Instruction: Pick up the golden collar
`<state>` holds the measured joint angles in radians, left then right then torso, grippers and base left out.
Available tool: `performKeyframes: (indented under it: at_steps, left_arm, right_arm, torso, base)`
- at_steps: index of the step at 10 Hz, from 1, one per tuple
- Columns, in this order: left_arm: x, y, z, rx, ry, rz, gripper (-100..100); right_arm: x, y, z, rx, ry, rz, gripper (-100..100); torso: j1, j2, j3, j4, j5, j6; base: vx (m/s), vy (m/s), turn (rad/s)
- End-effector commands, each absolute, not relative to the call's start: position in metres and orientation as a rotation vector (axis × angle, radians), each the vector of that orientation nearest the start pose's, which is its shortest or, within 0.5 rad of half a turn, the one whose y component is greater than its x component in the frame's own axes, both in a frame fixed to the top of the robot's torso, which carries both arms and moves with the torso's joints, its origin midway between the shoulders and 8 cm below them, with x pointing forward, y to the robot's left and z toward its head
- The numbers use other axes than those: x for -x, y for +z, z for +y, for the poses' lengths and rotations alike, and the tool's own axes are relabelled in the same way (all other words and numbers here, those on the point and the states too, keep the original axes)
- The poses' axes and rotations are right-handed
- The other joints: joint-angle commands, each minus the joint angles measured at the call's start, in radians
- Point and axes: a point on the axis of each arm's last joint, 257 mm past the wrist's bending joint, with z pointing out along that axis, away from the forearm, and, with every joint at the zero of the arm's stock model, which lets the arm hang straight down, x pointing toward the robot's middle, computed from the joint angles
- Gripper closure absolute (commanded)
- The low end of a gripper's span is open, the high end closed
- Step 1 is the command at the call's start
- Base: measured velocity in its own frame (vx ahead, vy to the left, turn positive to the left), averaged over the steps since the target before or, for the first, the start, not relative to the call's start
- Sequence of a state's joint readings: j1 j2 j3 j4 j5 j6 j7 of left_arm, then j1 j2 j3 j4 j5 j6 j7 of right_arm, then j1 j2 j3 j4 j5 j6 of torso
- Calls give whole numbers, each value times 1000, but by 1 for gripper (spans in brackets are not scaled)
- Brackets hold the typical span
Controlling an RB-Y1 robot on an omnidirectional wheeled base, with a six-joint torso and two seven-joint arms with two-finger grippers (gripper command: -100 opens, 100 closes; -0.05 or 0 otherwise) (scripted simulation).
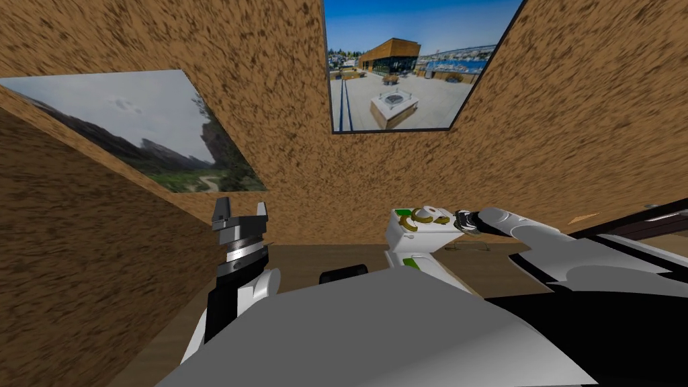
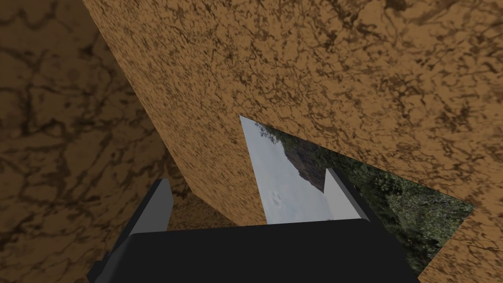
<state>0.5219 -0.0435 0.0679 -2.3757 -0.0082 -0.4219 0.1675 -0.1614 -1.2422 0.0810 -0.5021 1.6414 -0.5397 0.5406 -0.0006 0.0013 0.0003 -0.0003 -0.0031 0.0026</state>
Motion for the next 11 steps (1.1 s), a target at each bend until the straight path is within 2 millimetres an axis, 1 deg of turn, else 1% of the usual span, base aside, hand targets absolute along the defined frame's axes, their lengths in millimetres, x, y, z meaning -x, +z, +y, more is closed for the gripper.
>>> performKeyframes:
  at_steps: [1,2,5,7,8,9,10,11]
  left_arm:
    - [-330,46,305,735,-1373,530,0]
    - [-330,46,305,735,-1373,530,0]
    - [-330,46,305,735,-1373,530,0]
    - [-330,46,305,735,-1373,530,0]
    - [-330,46,305,735,-1373,530,0]
    - [-330,46,305,735,-1373,530,0]
    - [-330,46,305,735,-1373,530,0]
    - [-330,46,305,735,-1373,530,0]
  right_arm:
    - [-309,-248,-833,1420,-1160,2351,-100]
    - [-312,-246,-833,1424,-1169,2339,-100]
    - [-343,-231,-825,1435,-1233,2234,-100]
    - [-355,-229,-820,1442,-1254,2195,-100]
    - [-361,-228,-817,1449,-1265,2174,-100]
    - [-375,-227,-809,1469,-1287,2130,-100]
    - [-375,-227,-809,1469,-1287,2130,-100]
    - [-389,-226,-801,1497,-1312,2081,-100]
  torso:
    - [0,0,0,0,0,0]
    - [0,2,2,1,0,1]
    - [1,8,5,2,0,1]
    - [1,8,5,2,1,1]
    - [0,7,5,2,0,1]
    - [-2,5,4,2,0,1]
    - [-5,6,3,1,-1,1]
    - [-6,4,3,1,-1,1]
  base:
    - [-108,43,43]
    - [-92,31,5]
    - [-175,52,36]
    - [-159,43,23]
    - [-115,-2,28]
    - [-134,-45,62]
    - [-101,-53,40]
    - [-107,-71,37]
